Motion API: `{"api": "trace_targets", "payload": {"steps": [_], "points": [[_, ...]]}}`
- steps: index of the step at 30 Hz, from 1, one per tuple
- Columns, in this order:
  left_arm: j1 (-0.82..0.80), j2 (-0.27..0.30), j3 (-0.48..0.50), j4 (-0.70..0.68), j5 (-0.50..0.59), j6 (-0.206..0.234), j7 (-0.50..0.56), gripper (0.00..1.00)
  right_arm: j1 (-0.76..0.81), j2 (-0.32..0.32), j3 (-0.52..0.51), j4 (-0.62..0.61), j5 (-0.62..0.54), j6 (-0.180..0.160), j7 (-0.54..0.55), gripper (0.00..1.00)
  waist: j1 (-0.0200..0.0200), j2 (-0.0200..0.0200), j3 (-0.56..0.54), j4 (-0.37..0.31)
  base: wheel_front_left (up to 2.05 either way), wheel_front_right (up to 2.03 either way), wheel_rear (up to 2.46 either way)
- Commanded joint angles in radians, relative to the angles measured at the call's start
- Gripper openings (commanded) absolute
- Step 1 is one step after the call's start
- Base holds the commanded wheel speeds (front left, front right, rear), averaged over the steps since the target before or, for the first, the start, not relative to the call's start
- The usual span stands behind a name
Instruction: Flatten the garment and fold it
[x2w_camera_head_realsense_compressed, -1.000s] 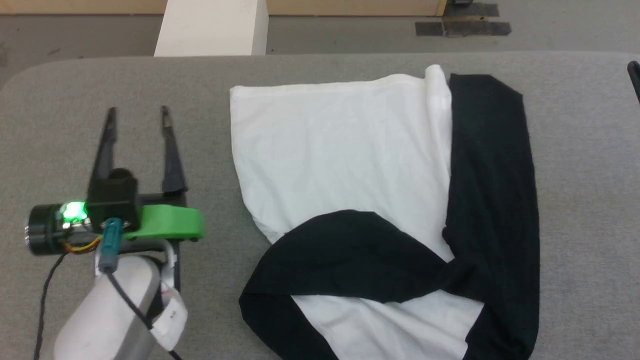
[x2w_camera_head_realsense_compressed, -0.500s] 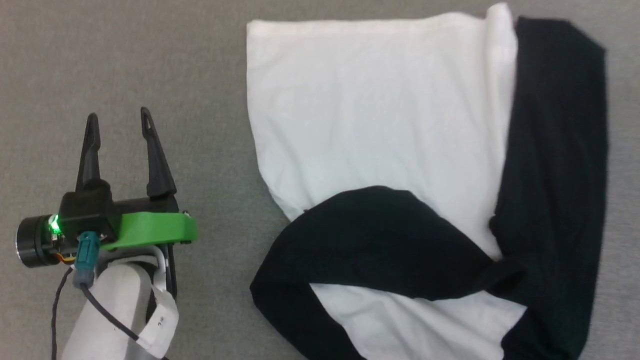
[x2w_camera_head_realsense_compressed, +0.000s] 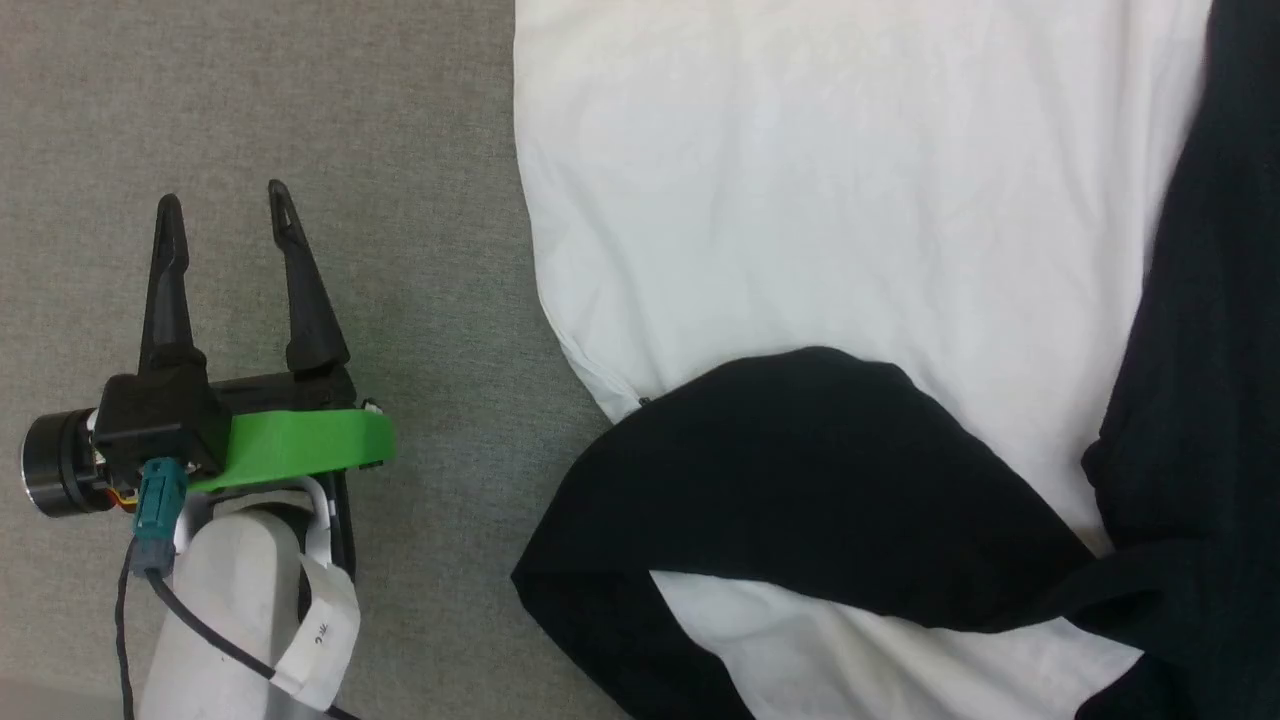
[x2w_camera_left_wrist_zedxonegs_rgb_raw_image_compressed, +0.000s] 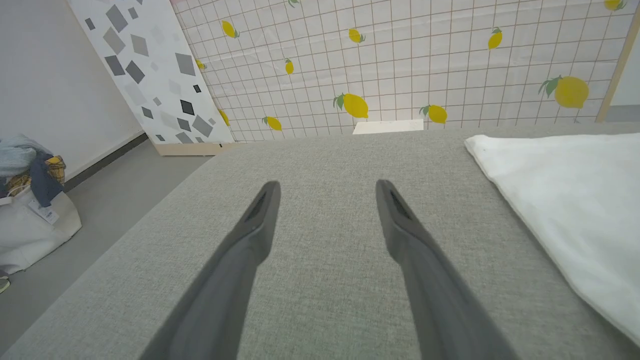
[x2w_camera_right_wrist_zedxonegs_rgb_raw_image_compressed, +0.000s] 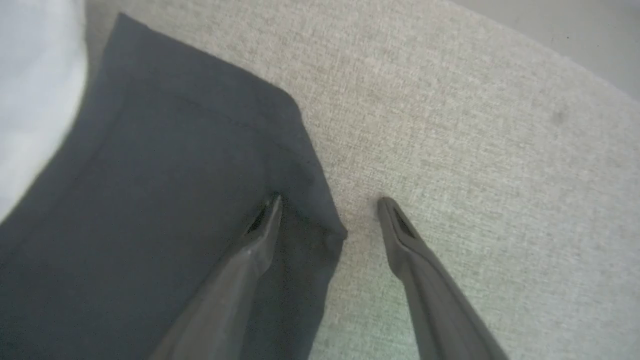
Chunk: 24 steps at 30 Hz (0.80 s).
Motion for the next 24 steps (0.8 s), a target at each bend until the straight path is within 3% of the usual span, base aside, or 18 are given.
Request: {"api": "trace_targets", "payload": {"steps": [1,2,5,13,17,24], "points": [[-0.007,-0.009,0.01,0.0,0.02,-0.011,-0.004,1.0,0.059,0.015,0.035,0.056,0.011,-0.001,0.016,0.62,-0.0001,0.0,-0.001,0.002,0.0,0.0,0.0],[-0.005,-0.012,0.015,0.003,0.025,-0.015,-0.004,1.0,0.06,0.013,0.042,0.059,0.014,-0.001,0.013,0.0,-0.0001,0.0,-0.008,-0.002,0.0,0.0,0.0],[0.007,-0.019,0.032,0.015,0.037,-0.031,-0.004,1.0,0.059,0.007,0.039,0.071,0.032,-0.001,-0.021,0.0,-0.0001,0.0,-0.043,-0.018,0.0,0.0,0.0],[0.081,-0.027,0.071,0.06,0.07,-0.07,-0.004,1.0,0.11,-0.045,0.049,0.01,0.084,-0.001,-0.331,0.0,-0.0001,0.0,-0.233,-0.081,0.0,0.0,0.0],[0.126,-0.03,0.083,0.064,0.079,-0.074,-0.004,1.0,0.172,-0.061,0.056,-0.077,0.143,-0.001,-0.457,0.0,-0.0001,0.0,-0.303,-0.115,0.0,0.0,0.0],[0.199,-0.019,0.111,0.063,0.086,-0.08,-0.004,1.0,0.283,-0.146,0.111,-0.325,0.152,-0.001,-0.541,0.0,-0.0001,0.0,-0.401,-0.153,0.0,0.0,0.0]]}}
